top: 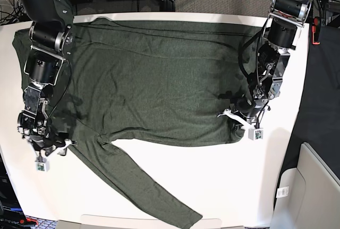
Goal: Fold the T-shirt properly
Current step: 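Move both grippers down to the shirt's hem corners and grasp them, then lift the hem with both grippers and fold it toward the shoulder band, then lay the folded hem down and release it with both grippers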
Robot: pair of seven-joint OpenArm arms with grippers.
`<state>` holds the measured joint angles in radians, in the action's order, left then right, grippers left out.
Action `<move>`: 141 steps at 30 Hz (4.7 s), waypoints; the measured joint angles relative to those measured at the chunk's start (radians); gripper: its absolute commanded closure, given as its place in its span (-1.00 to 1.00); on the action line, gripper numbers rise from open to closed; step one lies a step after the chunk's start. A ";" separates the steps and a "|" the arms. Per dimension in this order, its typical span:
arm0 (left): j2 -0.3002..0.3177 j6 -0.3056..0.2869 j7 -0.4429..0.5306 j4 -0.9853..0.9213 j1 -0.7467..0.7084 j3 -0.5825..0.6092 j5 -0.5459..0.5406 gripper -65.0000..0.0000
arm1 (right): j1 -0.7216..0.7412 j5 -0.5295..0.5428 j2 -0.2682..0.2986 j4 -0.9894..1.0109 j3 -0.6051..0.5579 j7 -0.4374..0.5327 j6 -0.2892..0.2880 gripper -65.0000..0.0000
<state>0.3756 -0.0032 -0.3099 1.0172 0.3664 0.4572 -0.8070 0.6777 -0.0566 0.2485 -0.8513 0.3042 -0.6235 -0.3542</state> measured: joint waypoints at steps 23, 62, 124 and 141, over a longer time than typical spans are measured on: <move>-0.001 -0.003 0.006 0.000 -0.014 0.000 0.000 1.00 | -0.064 -0.102 0.028 0.108 0.008 0.090 -0.004 -0.06; 0.012 0.003 0.000 0.217 -0.150 -0.163 0.007 1.00 | -0.368 0.373 0.111 -0.354 0.195 -0.211 -0.218 0.94; 0.008 0.003 0.000 0.224 -0.161 -0.165 0.007 1.00 | -0.216 0.256 0.127 -0.081 0.229 -0.269 -0.296 0.99; 0.011 0.001 -0.003 0.362 -0.227 -0.167 0.008 1.00 | -0.363 0.463 0.143 -0.313 0.276 -0.373 -0.339 0.99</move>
<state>0.3862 -0.0021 -0.3130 1.3792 0.1394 0.2897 -0.7994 0.3145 0.4068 0.3912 -1.1645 0.5800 -0.9966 -0.6933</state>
